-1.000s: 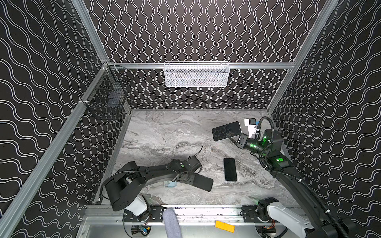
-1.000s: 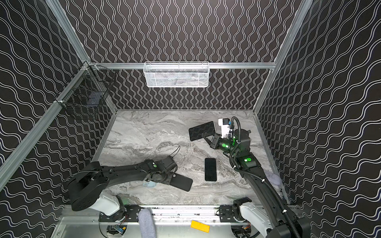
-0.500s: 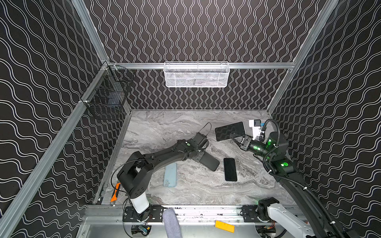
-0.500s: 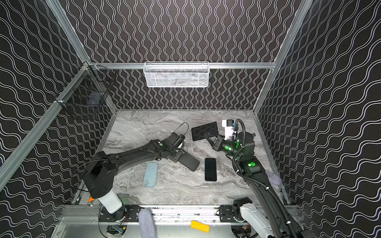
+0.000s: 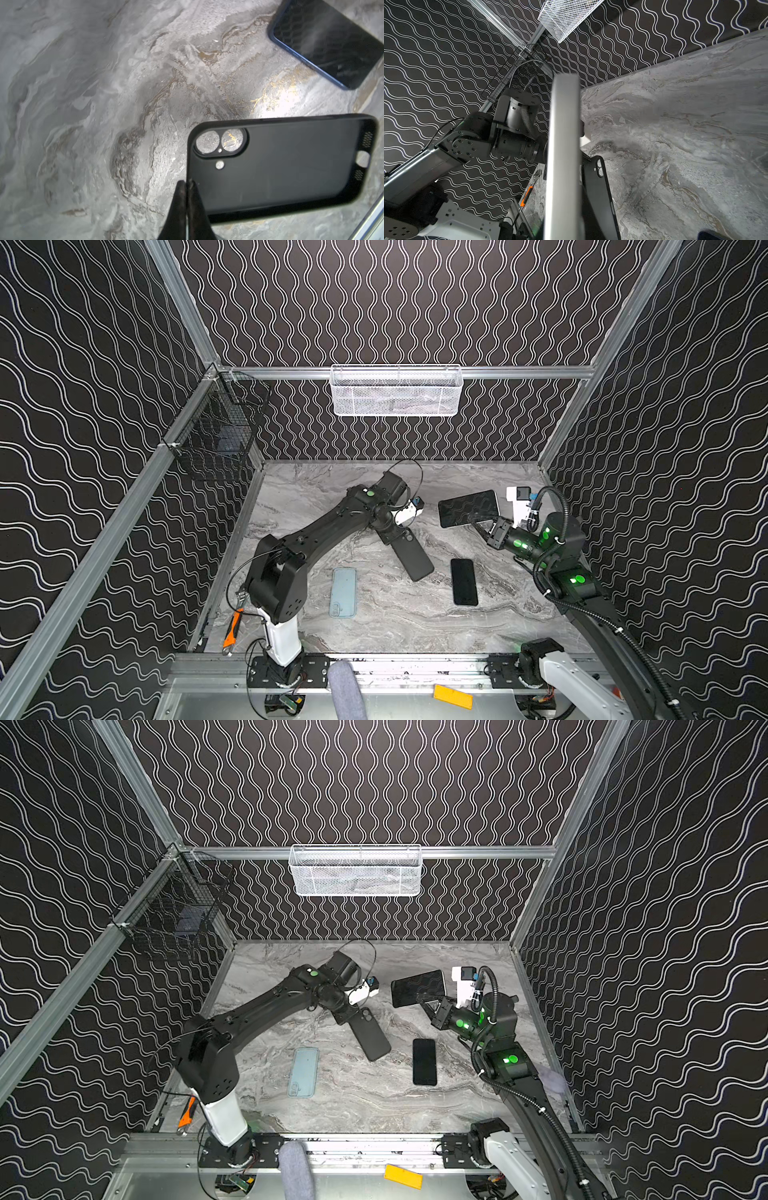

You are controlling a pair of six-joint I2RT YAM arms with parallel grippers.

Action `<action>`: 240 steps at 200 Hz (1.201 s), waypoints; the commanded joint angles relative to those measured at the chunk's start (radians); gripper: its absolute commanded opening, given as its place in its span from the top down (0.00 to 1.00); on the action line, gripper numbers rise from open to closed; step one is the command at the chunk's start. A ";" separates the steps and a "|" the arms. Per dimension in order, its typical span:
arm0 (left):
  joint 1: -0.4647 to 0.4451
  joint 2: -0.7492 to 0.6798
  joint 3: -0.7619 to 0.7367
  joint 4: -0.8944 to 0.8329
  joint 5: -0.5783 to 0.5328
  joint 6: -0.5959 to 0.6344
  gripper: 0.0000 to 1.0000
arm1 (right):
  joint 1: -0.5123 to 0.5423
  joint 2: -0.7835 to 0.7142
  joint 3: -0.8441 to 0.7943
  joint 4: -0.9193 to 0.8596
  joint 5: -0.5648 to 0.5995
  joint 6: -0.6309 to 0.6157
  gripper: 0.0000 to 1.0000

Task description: Put the phone into the phone case

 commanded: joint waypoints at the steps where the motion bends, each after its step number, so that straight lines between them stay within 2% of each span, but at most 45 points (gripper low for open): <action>1: 0.007 0.066 0.063 -0.082 -0.011 0.142 1.00 | -0.001 -0.002 0.014 0.037 -0.029 -0.008 1.00; 20: 0.019 0.121 0.098 -0.090 0.006 0.178 1.00 | -0.001 -0.010 0.017 0.029 -0.028 -0.011 1.00; 51: 0.023 0.198 0.111 -0.063 -0.055 0.198 1.00 | -0.003 -0.021 0.012 0.021 -0.021 -0.007 1.00; 97: 0.031 0.242 0.092 0.009 -0.072 0.191 1.00 | -0.005 -0.023 0.015 0.021 -0.013 -0.004 1.00; 106: 0.037 0.245 0.096 0.019 -0.077 0.185 0.91 | -0.005 -0.021 0.017 0.021 -0.015 -0.003 1.00; 126: 0.048 0.227 0.091 0.059 -0.129 0.156 0.56 | -0.007 -0.020 0.024 0.016 -0.015 -0.006 1.00; 144: 0.051 0.162 0.051 0.131 -0.212 0.142 0.30 | -0.007 -0.022 0.031 0.009 -0.015 -0.013 1.00; 159: 0.052 0.096 0.016 0.172 -0.265 0.122 0.21 | -0.008 -0.026 0.034 0.006 -0.012 -0.016 1.00; 167: 0.052 0.052 -0.001 0.205 -0.289 0.057 0.16 | -0.008 -0.028 0.034 0.008 -0.012 -0.015 1.00; 177: 0.054 -0.002 -0.008 0.193 -0.241 -0.022 0.16 | -0.008 -0.029 0.032 0.009 -0.009 -0.015 1.00; 212: 0.054 -0.209 -0.162 0.176 -0.206 -0.604 0.22 | -0.011 -0.049 0.023 0.008 0.011 -0.023 1.00; 224: 0.042 -0.292 -0.295 0.209 -0.177 -0.852 0.23 | -0.011 -0.056 0.020 0.006 0.015 -0.029 1.00; 240: -0.034 -0.401 -0.452 0.293 -0.187 -1.076 0.22 | -0.012 -0.067 0.012 0.008 0.020 -0.033 1.00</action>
